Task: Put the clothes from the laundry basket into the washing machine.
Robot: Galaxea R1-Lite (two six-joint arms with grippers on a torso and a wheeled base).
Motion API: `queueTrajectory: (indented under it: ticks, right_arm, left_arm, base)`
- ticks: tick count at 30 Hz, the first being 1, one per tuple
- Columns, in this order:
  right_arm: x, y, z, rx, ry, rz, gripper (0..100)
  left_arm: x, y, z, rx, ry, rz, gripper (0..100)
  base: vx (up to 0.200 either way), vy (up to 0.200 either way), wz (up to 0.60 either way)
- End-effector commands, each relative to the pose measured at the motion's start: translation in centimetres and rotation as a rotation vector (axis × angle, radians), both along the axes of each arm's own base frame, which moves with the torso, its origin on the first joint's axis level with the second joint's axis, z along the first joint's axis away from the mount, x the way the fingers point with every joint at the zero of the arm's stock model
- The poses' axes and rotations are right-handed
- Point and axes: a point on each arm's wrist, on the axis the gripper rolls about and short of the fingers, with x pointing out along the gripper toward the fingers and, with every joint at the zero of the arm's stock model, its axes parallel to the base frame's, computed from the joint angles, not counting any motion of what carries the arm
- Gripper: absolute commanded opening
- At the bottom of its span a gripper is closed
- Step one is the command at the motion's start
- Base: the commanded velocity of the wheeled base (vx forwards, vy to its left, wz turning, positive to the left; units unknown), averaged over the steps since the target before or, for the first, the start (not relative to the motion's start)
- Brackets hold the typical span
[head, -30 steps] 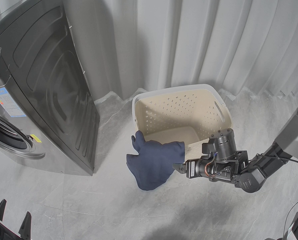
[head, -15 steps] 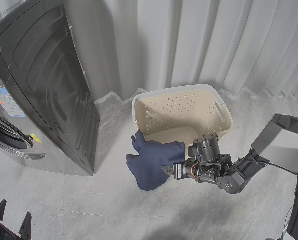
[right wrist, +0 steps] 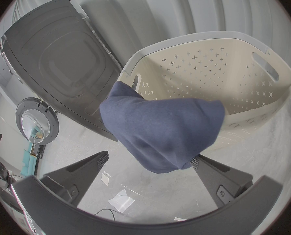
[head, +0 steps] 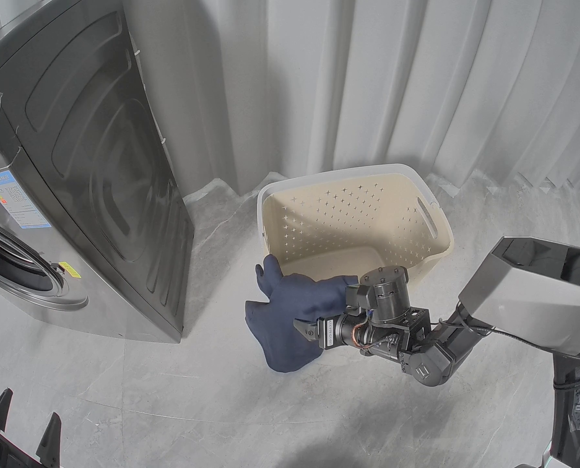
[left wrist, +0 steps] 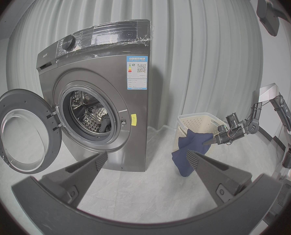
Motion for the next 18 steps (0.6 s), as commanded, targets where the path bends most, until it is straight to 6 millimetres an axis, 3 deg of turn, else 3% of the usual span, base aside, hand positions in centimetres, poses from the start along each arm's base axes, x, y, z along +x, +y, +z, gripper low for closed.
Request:
queueTrajectory:
  ticks: [1,18]
  right_arm:
    - [0.0,0.4,-0.5,-0.005,0.005,0.006,100]
    - [1.4,0.3,-1.3,0.024,-0.012,-0.055,100]
  left_arm:
    - [0.0,0.0,-0.5,0.0,0.001,0.0,100]
    - [0.0,0.0,-0.5,0.001,0.001,-0.001,100]
  base:
    - [0.0,0.0,0.0]
    - [0.0,0.0,0.0]
